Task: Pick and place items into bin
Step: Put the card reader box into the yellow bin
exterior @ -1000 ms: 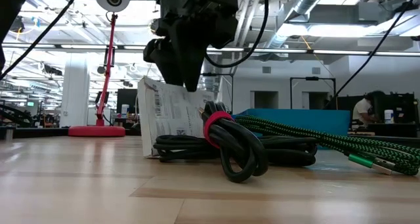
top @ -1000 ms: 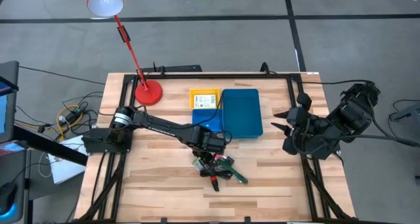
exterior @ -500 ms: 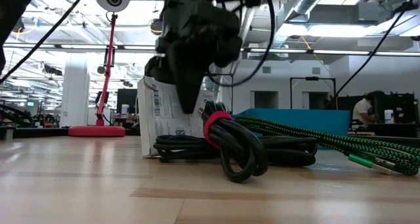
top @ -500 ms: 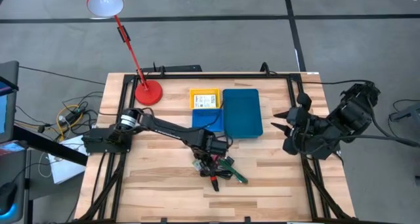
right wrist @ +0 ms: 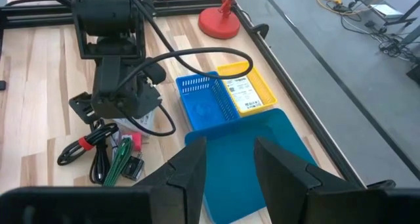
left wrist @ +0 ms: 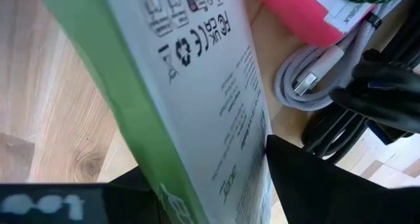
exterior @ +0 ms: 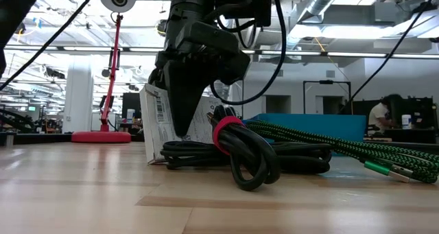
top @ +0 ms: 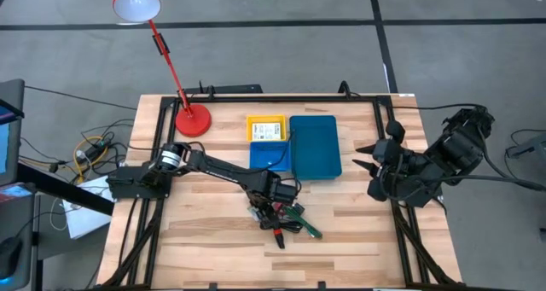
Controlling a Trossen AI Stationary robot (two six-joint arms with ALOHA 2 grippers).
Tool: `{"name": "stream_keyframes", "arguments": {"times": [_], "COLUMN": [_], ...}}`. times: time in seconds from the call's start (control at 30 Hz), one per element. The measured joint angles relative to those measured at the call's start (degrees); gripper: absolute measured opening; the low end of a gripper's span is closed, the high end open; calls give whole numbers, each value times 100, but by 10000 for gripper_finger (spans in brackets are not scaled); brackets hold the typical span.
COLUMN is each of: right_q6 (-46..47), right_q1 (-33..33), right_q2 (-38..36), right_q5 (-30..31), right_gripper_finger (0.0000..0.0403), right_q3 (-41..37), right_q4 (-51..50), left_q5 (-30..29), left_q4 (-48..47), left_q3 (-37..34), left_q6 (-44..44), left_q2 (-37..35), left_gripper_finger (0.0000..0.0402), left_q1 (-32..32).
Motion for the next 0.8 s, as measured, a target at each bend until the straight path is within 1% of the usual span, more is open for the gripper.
{"name": "stream_keyframes", "arguments": {"times": [0.1,0.4,0.5,0.63,0.8], "right_q6": [0,-2,-2,-4,-4], "right_q1": [0,0,0,0,0], "right_q2": [0,0,0,0,0], "right_q5": [0,0,1,2,7], "right_gripper_finger": [123,123,123,123,123], "right_q3": [0,0,0,0,0], "right_q4": [-2,-2,-2,-2,-2], "left_q5": [13,63,59,7,-385], "left_q4": [-9,-23,-26,-148,-491], "left_q3": [0,0,0,111,462], "left_q6": [2,28,28,65,84], "left_q2": [0,0,-7,-7,-15], "left_gripper_finger": [163,65,41,39,62], "left_q1": [-16,-83,-121,-183,-243]}}
